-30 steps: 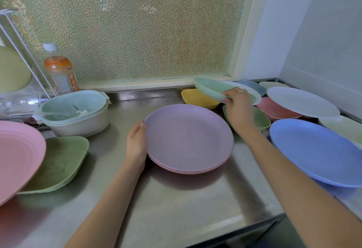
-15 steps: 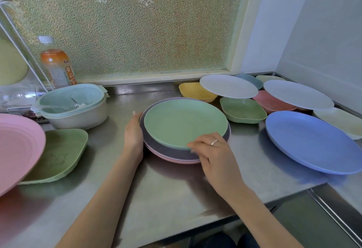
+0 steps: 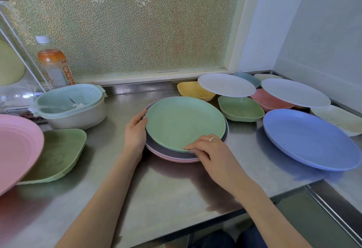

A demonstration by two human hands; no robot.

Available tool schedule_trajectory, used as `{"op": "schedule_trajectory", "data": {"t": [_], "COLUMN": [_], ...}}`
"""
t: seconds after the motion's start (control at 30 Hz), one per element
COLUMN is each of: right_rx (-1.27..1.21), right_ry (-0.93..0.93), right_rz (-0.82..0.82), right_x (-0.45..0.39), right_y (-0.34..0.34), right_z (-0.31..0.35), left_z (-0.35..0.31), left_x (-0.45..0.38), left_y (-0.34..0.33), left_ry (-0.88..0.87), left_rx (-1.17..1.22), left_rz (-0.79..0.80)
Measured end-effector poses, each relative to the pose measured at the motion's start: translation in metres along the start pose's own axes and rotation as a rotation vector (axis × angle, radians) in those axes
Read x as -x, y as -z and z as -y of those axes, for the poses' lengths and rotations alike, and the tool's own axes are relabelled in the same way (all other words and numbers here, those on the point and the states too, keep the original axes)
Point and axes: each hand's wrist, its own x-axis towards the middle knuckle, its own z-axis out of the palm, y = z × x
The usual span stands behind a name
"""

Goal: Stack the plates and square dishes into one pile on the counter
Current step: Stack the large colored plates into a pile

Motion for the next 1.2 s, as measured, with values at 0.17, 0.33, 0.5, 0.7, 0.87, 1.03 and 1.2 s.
{"op": "schedule_trajectory", "data": {"t": [0.17, 0.33, 0.5, 0.7, 0.87, 1.03, 1.2], "right_rx": [-0.035, -0.067, 0.356, 0.620, 0.679, 0.599, 0.480], "right_ry": [-0.001, -0.057, -0.338, -0.830, -0.849, -0.754, -0.475], "right_rz": [0.007, -0.159, -0.392, -0.251, -0.360, -0.599, -0.641], "right_x": [0.000, 0.001, 0.012, 0.038, 0.045, 0.050, 0.044], "right_y": [0.002, 0.016, 0.044, 0.059, 0.058, 0.055, 0.043], "right_z": [-0.007, -0.021, -0.053, -0.087, -0.094, -0.076, -0.038], "left_z": [0.003, 0.005, 0.006, 0.007, 0.004, 0.002, 0.001], "left_x": [-0.004, -0.005, -0.006, -0.007, -0.005, -0.004, -0.001], "left_y": [0.000, 0.001, 0.002, 0.002, 0.000, 0.000, -0.002], "left_ry": [0.069, 0.085, 0.066, 0.061, 0.035, 0.033, -0.004], "left_rx": [0.023, 0.049, 0.048, 0.024, 0.012, -0.011, -0.063], "left_rz": [-0.054, -0.044, -0.041, -0.054, -0.053, -0.086, -0.053]}}
